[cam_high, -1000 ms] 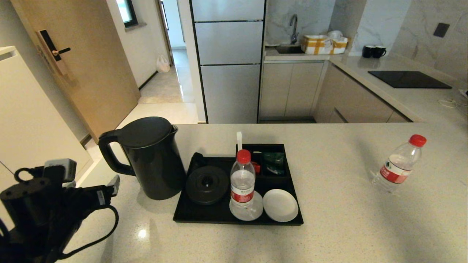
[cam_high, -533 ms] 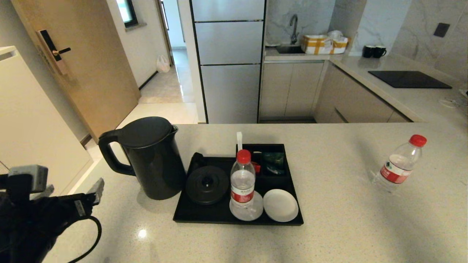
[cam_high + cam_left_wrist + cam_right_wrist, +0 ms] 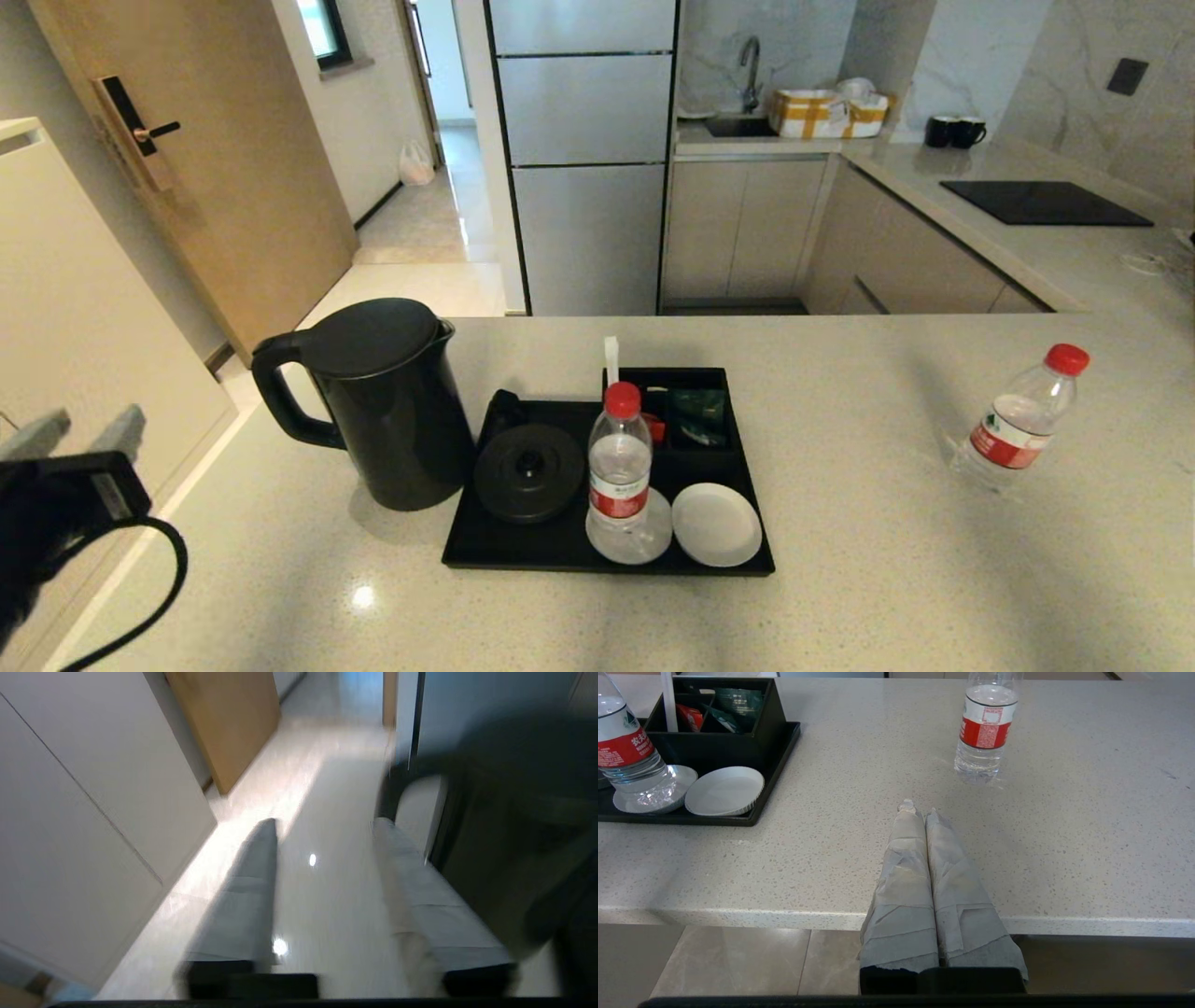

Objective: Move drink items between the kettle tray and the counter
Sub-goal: Return the kettle to its original position

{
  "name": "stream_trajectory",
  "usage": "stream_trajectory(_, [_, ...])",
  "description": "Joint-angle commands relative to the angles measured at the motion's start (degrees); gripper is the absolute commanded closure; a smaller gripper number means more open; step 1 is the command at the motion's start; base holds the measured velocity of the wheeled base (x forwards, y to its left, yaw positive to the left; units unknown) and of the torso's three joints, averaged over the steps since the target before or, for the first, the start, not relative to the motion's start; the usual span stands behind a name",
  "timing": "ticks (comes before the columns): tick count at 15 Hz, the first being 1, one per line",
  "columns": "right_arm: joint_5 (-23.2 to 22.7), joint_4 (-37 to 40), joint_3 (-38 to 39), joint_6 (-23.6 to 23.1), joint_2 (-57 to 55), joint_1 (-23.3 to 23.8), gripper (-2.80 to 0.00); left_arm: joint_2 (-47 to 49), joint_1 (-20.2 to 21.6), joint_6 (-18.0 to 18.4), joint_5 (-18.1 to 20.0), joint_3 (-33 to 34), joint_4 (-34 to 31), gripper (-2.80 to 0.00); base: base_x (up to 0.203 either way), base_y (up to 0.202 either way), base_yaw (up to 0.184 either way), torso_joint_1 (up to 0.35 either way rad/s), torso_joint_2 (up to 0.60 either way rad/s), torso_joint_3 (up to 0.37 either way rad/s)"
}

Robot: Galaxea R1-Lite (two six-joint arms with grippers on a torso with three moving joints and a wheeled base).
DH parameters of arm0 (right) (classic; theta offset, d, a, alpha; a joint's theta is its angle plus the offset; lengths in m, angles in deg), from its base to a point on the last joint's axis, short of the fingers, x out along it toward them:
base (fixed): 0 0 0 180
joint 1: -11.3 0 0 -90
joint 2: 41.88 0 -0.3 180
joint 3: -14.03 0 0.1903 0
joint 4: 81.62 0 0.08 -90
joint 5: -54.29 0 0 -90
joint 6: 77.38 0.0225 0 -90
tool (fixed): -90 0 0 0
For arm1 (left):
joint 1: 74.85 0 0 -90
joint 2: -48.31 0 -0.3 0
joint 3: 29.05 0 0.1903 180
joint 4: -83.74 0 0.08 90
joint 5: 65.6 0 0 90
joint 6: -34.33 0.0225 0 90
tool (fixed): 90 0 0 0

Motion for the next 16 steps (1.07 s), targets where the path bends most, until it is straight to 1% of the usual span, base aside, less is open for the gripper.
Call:
stream_trajectory(1, [0.0, 0.1, 0.0, 0.0, 0.1, 0.0, 0.0, -14.8, -0.1, -1.7, 0.1, -11.0, -28.2, 0.0, 0.0, 0.0, 0.0, 0.0, 0.0, 0.0])
stream_trajectory(2, [0.0, 0.0, 0.0, 0.0, 0.1, 0.0, 0.0, -18.9, -0.3, -3.4, 0.5, -15.0, -39.2, 0.0, 0.0, 0.0, 0.0, 0.0, 0.0, 0.0])
stream_trajectory(3, [0.0, 0.0, 0.0, 0.0, 0.1, 0.0, 0.0, -22.2, -0.5, -5.0, 1.1, -18.1, -46.6, 0.0, 0.0, 0.0, 0.0, 0.0, 0.0, 0.0])
stream_trajectory(4, [0.0, 0.0, 0.0, 0.0, 0.1, 0.0, 0.0, -24.4, -0.6, -5.9, 1.6, -19.8, -49.4, 0.0, 0.0, 0.0, 0.0, 0.0, 0.0, 0.0])
stream_trajectory(5, [0.0, 0.0, 0.0, 0.0, 0.1, 0.0, 0.0, -26.3, -0.6, -6.1, 2.0, -20.6, -50.2, 0.0, 0.0, 0.0, 0.0, 0.0, 0.0, 0.0])
stream_trajectory(7, [0.0, 0.1, 0.0, 0.0, 0.1, 0.0, 0.0, -28.3, -0.7, -5.6, 2.2, -21.8, -53.8, 0.0, 0.0, 0.0, 0.0, 0.0, 0.0, 0.0])
stream_trajectory(9, [0.0, 0.1, 0.0, 0.0, 0.1, 0.0, 0.0, -30.2, -0.7, -5.3, 2.3, -22.4, -55.6, 0.0, 0.0, 0.0, 0.0, 0.0, 0.0, 0.0])
stream_trajectory(10, [0.0, 0.0, 0.0, 0.0, 0.1, 0.0, 0.0, -32.5, -0.7, -5.1, 2.4, -22.5, -57.4, 0.0, 0.0, 0.0, 0.0, 0.0, 0.0, 0.0])
stream_trajectory(12, [0.0, 0.0, 0.0, 0.0, 0.1, 0.0, 0.0, -38.8, -0.7, -4.4, 2.8, -22.2, -63.2, 0.0, 0.0, 0.0, 0.0, 0.0, 0.0, 0.0])
stream_trajectory(14, [0.0, 0.1, 0.0, 0.0, 0.1, 0.0, 0.0, -43.6, -0.6, -4.0, 4.3, -21.5, -70.4, 0.0, 0.0, 0.0, 0.0, 0.0, 0.0, 0.0])
stream_trajectory(16, [0.0, 0.0, 0.0, 0.0, 0.1, 0.0, 0.0, -47.4, -0.4, -3.9, 5.1, -19.9, -72.2, 0.0, 0.0, 0.0, 0.0, 0.0, 0.0, 0.0])
